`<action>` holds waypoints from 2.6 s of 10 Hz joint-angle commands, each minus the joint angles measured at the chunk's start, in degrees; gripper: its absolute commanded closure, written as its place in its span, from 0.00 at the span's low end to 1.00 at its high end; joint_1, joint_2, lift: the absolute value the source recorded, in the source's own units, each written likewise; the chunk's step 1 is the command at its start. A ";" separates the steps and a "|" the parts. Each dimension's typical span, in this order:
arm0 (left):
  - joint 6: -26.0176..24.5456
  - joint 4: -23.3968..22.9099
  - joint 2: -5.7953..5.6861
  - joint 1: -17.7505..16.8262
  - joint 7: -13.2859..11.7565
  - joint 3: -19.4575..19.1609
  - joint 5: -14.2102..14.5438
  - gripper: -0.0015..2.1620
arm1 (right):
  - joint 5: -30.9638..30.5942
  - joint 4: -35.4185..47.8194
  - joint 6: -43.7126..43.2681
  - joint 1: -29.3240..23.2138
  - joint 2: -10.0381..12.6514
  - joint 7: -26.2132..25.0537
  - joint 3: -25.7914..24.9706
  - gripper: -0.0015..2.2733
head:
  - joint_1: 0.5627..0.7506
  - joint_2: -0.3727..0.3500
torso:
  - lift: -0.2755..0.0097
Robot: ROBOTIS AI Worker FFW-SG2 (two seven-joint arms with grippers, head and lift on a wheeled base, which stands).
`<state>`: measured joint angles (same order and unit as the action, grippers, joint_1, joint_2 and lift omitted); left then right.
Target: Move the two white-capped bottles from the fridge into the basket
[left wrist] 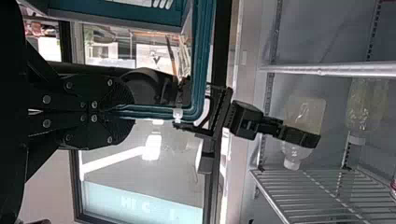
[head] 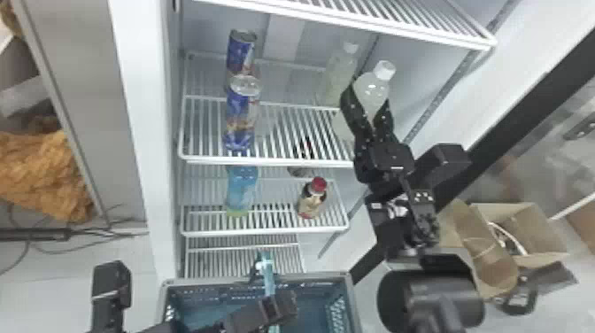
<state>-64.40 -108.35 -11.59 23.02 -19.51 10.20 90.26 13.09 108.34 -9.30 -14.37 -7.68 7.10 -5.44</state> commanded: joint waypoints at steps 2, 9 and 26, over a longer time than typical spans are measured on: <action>0.00 0.00 -0.01 -0.10 0.00 -0.03 0.00 0.55 | 3.13 9.01 5.78 -5.88 -0.40 0.02 -0.16 0.45 | 0.70 0.03 | 0.97; 0.00 0.00 -0.01 -0.10 0.00 -0.26 -0.11 0.55 | 9.99 34.89 21.11 -25.42 -1.11 0.02 -1.53 0.45 | 0.70 0.03 | 0.97; -0.14 0.00 -0.01 0.04 0.00 -1.06 -0.34 0.55 | 12.73 60.04 82.85 -41.31 0.21 2.30 -8.85 0.45 | 0.70 0.03 | 0.97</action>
<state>-64.56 -108.35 -11.60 23.06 -19.51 9.23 89.88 25.81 168.12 73.09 -56.21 -7.39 9.41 -14.59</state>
